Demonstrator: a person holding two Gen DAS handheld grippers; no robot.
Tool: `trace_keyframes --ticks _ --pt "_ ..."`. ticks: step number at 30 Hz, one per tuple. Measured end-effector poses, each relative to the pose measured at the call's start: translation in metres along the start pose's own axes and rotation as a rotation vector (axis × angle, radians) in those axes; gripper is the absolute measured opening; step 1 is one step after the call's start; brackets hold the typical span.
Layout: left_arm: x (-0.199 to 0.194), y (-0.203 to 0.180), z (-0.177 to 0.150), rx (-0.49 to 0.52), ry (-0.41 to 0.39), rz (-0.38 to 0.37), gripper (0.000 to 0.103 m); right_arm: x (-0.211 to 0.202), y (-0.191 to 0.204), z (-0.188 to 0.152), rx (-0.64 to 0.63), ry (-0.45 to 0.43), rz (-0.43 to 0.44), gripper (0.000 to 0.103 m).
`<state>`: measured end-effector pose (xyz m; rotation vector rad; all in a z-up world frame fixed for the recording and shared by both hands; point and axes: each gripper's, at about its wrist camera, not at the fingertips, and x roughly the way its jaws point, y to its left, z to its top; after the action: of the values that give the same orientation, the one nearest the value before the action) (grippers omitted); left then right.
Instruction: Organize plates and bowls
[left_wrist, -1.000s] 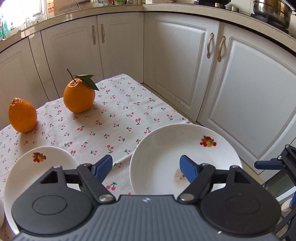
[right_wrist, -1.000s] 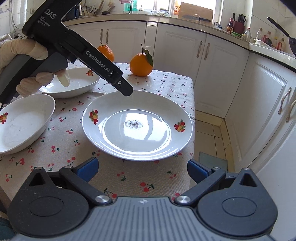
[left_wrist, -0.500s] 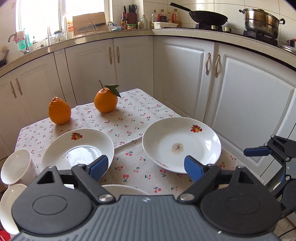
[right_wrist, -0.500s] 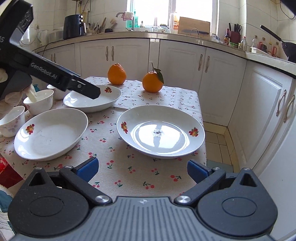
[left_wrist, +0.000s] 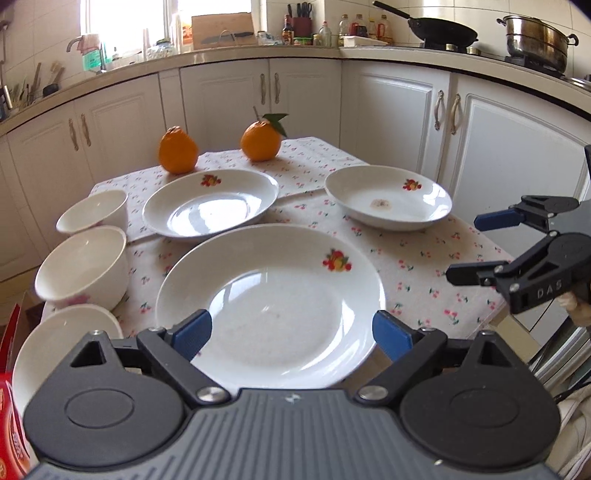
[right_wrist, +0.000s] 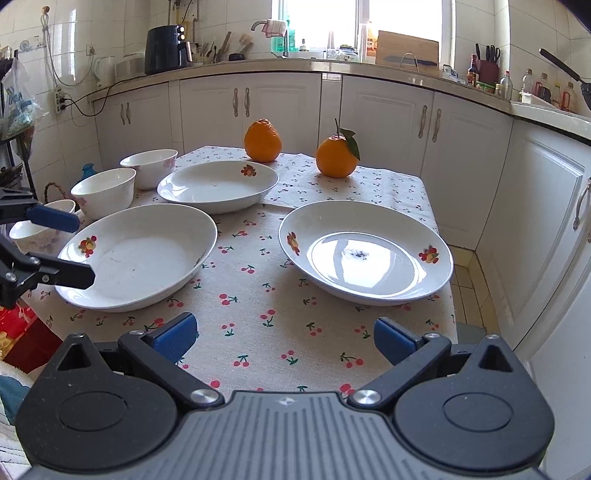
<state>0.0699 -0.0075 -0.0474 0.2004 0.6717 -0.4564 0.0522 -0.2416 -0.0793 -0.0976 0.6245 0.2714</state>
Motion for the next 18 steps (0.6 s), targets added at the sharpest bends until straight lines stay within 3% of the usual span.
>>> trace_keyframes --ticks 8,18 --pt "-0.003 0.019 -0.021 -0.035 0.044 0.002 0.095 0.011 0.017 0.006 -0.051 0.021 0.036 0.103" --pt "0.012 0.014 -0.030 0.029 0.090 0.005 0.095 0.017 0.024 0.016 -0.094 0.024 0.077 0.103"
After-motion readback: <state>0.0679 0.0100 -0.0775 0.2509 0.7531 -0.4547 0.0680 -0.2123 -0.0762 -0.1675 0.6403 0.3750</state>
